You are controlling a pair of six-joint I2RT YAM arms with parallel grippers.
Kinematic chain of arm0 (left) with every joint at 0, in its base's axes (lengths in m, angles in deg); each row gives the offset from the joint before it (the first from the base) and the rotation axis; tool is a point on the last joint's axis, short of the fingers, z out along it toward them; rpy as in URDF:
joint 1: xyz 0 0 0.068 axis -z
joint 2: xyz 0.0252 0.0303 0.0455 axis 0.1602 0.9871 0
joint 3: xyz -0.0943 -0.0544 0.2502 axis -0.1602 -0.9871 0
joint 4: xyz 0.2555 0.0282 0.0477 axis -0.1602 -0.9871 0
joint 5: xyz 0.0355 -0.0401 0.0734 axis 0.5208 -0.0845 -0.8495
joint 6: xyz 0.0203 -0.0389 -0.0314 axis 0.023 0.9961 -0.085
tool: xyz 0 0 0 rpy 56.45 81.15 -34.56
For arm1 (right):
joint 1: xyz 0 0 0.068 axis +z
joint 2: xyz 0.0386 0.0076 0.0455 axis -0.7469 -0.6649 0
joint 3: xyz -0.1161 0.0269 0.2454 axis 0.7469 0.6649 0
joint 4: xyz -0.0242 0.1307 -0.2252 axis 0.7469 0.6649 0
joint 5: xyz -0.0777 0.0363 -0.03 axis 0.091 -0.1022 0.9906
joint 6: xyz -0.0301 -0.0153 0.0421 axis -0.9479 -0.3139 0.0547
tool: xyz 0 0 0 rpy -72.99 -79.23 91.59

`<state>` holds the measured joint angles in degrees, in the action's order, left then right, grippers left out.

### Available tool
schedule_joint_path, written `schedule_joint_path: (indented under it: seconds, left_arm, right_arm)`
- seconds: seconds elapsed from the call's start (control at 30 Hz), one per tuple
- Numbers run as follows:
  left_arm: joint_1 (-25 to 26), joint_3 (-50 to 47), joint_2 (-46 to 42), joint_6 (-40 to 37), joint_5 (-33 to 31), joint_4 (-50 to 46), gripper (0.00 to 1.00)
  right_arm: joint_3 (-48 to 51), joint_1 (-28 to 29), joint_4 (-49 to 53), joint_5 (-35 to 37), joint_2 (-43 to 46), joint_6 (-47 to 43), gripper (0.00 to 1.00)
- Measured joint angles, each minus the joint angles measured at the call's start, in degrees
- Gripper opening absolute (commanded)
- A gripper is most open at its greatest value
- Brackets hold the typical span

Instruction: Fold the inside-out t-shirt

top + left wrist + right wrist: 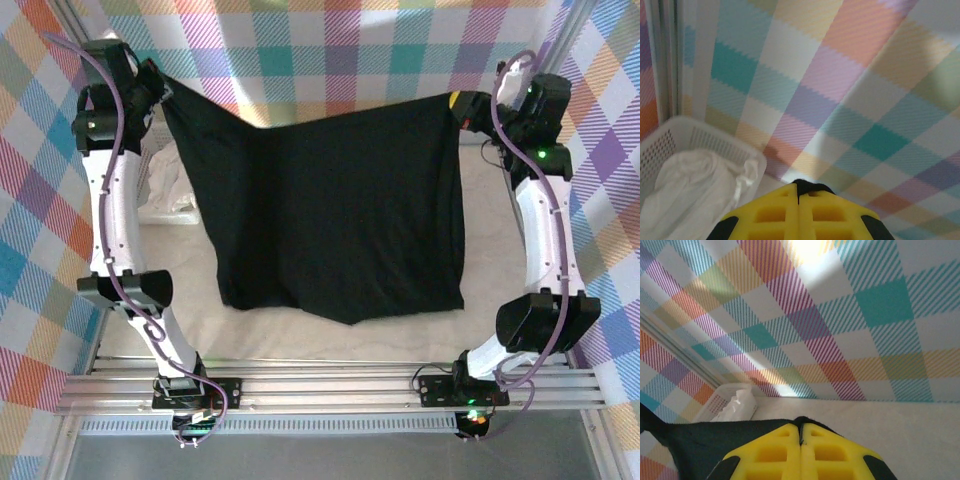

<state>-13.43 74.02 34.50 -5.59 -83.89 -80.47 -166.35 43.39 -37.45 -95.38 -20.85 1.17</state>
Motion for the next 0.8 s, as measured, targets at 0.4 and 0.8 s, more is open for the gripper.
schedule_joint_path:
  seconds: [0.4, 0.8]
  left_arm:
    - [0.0, 5.4, -22.2, -1.4, -0.6, -0.4, 0.00]
    - [0.0, 5.6, -35.8, -5.1, -3.8, 4.1, 0.00]
  right_arm:
    - [-4.6, 0.0, 5.1, 5.8, 21.2, -7.9, 0.00]
    - [-9.6, 0.0, 12.4, 7.0, 34.1, -12.0, 0.00]
